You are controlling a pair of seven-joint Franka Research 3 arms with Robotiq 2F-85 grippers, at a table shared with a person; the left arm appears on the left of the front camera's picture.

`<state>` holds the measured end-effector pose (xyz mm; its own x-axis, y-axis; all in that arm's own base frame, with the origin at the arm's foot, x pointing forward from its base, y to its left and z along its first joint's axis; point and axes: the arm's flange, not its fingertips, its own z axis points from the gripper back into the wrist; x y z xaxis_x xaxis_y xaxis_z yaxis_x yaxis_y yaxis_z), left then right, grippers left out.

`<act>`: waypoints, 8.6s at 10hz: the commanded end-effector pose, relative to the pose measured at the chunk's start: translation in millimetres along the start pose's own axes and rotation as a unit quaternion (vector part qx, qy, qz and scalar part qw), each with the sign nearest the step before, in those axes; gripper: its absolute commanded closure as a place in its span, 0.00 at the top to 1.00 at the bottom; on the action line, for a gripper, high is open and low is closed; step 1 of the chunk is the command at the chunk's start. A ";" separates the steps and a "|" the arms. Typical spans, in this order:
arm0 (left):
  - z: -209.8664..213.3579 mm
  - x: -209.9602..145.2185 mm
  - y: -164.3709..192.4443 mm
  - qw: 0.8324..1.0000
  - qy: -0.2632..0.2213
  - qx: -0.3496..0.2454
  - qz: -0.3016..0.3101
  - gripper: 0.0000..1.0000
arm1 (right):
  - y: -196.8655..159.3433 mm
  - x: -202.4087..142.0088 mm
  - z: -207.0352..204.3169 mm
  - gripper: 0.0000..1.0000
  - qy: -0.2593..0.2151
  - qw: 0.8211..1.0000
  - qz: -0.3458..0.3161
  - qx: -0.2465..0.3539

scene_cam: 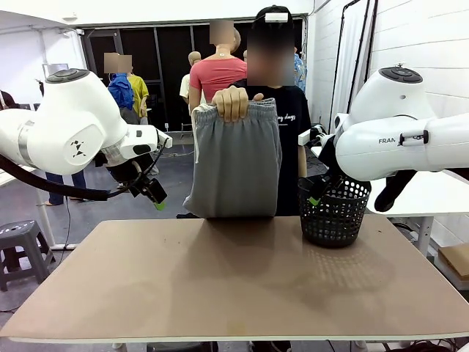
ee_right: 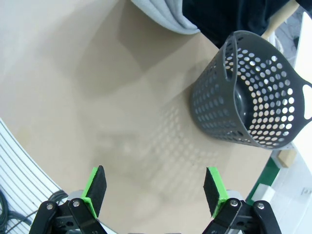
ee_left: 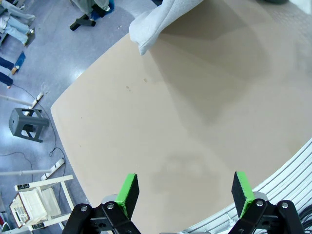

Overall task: Fold the training pants.
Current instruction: Grab both ends of the Training pants handed by a person.

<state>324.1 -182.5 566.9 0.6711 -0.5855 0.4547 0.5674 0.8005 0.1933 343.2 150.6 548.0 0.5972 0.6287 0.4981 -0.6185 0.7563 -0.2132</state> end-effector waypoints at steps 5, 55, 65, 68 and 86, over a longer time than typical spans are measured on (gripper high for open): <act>0.2 0.3 0.7 1.000 -0.003 0.000 -0.001 1.00 | 0.3 1.2 -1.8 1.00 -0.003 1.000 0.001 0.001; -80.9 76.0 47.7 0.798 -0.415 -0.256 -0.356 1.00 | -44.5 29.8 -84.4 1.00 -0.402 0.825 0.294 0.267; -96.5 76.4 36.5 0.795 -0.461 -0.278 -0.279 1.00 | -34.8 68.9 -75.9 1.00 -0.478 0.755 0.273 0.356; -95.9 75.3 35.1 0.769 -0.480 -0.315 -0.283 1.00 | -36.1 78.5 -71.6 1.00 -0.484 0.752 0.266 0.359; -106.8 99.6 31.8 0.776 -0.491 -0.346 -0.192 0.00 | -42.0 88.1 -106.0 0.00 -0.475 0.738 0.194 0.440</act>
<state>458.4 -226.8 526.2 -0.1301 -0.1374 0.9819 0.9831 0.1103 0.1457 470.0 193.2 506.8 -0.1077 0.0682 0.9918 -0.9887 -0.1121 -0.0996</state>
